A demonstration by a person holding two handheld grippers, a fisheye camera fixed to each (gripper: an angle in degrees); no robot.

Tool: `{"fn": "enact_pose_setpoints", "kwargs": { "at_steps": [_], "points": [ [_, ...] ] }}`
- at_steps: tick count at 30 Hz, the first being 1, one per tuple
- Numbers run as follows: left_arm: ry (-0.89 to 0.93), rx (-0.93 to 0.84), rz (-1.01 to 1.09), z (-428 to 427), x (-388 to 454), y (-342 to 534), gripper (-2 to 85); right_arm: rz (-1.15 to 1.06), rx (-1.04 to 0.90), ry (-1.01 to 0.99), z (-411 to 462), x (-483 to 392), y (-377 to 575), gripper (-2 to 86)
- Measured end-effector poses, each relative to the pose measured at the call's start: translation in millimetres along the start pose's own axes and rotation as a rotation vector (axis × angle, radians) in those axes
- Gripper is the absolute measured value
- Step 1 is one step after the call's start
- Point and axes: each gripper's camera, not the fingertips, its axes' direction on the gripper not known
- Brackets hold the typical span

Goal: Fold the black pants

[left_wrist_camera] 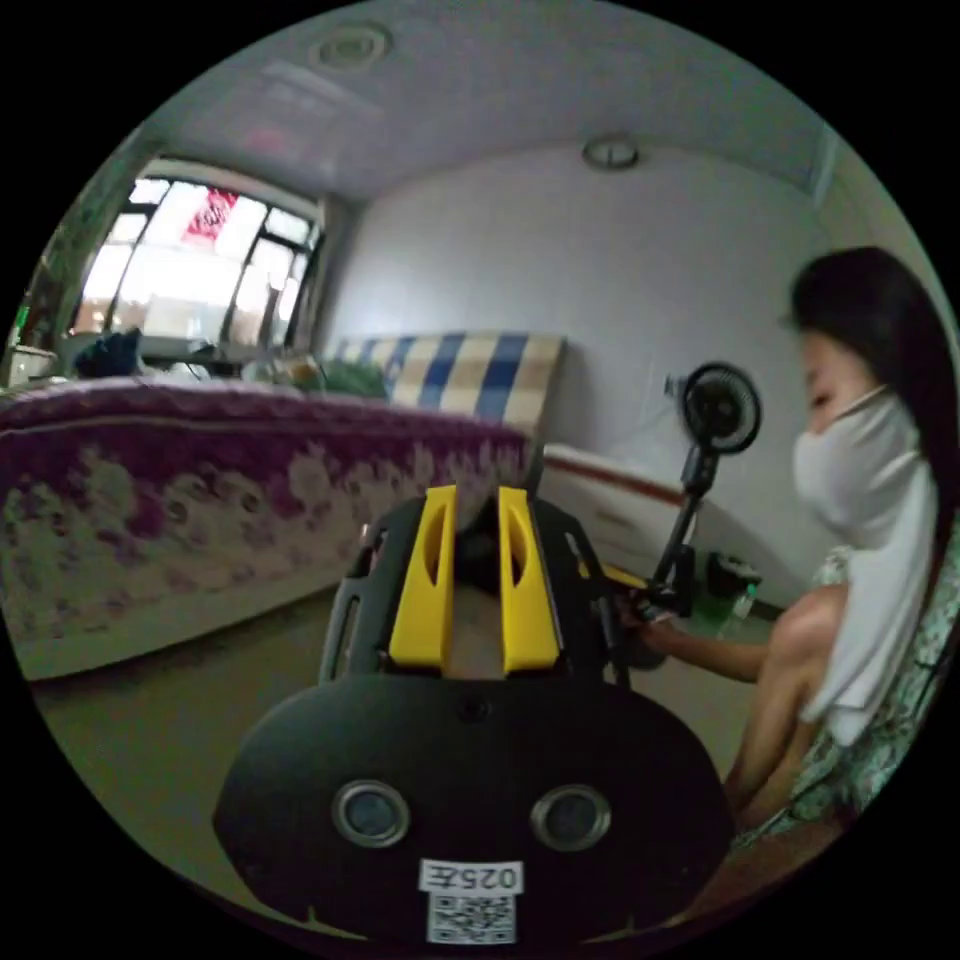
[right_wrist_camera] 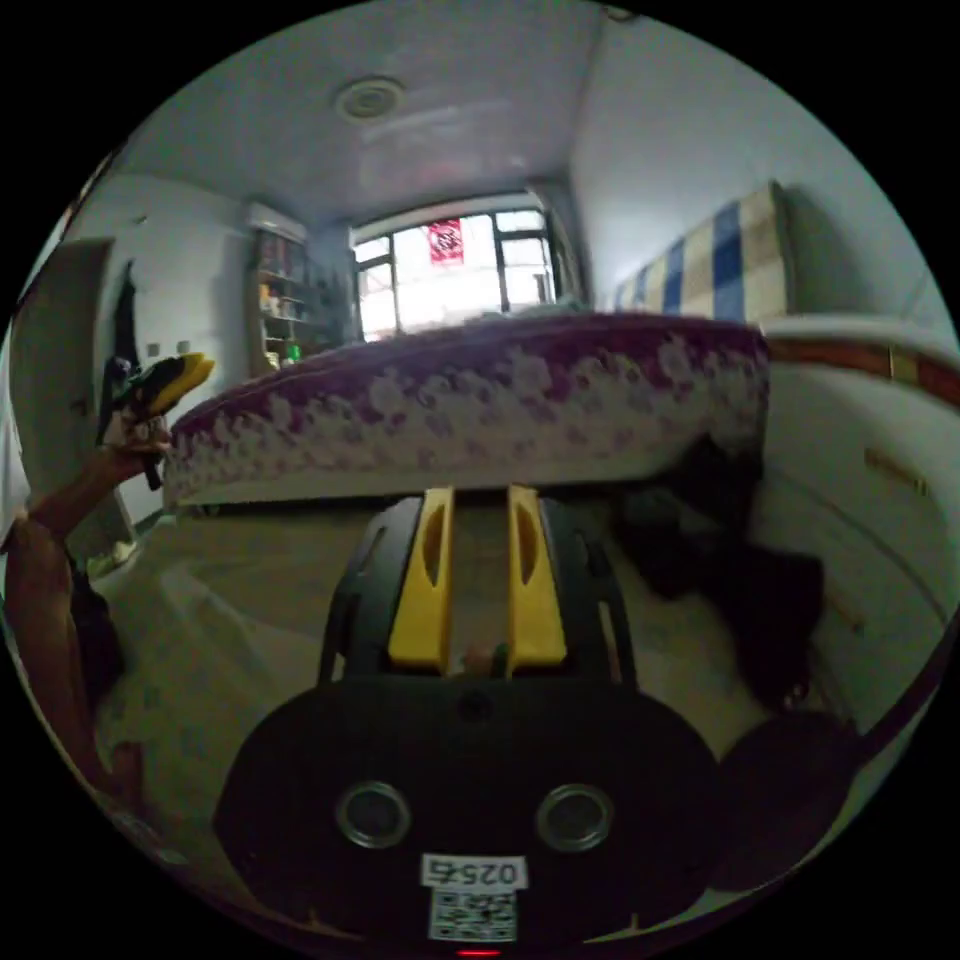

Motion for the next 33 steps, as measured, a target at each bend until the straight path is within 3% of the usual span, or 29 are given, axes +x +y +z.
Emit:
{"fn": "enact_pose_setpoints", "kwargs": {
  "at_steps": [2,4,7,11,14,18,22,24,28,30,33],
  "points": [
    [0.075,-0.195,-0.034,130,-38,14,4.3,0.079,-0.001,0.020,-12,51,-10,11.4],
    [0.273,-0.372,-0.139,276,-76,41,4.9,0.147,0.020,0.126,-27,108,-40,11.7],
    [0.416,-0.375,-0.166,399,-95,77,6.6,0.118,0.001,0.253,-28,177,-108,12.3],
    [0.352,-0.496,-0.046,517,-109,121,8.3,0.049,-0.061,0.394,-5,253,-208,12.1],
    [0.258,-0.448,-0.055,622,-149,135,9.0,0.108,-0.187,0.478,18,312,-284,10.7],
    [0.196,-0.331,0.053,795,-191,102,8.4,0.154,-0.240,0.456,15,354,-366,9.7],
    [0.154,-0.449,0.221,963,-207,67,7.6,0.145,-0.321,0.441,6,373,-418,9.4],
    [0.106,-0.461,0.256,1013,-216,61,7.1,0.167,-0.308,0.412,-2,378,-436,8.6],
    [-0.108,-0.664,0.461,1104,-247,77,0.7,0.185,-0.299,0.353,-21,383,-476,2.9],
    [-0.097,-0.603,0.477,1110,-264,79,-0.9,0.130,-0.316,0.360,-28,380,-491,0.6],
    [-0.016,-0.658,0.393,1115,-303,82,-1.5,0.061,-0.345,0.339,-43,367,-508,-0.6]
  ]
}}
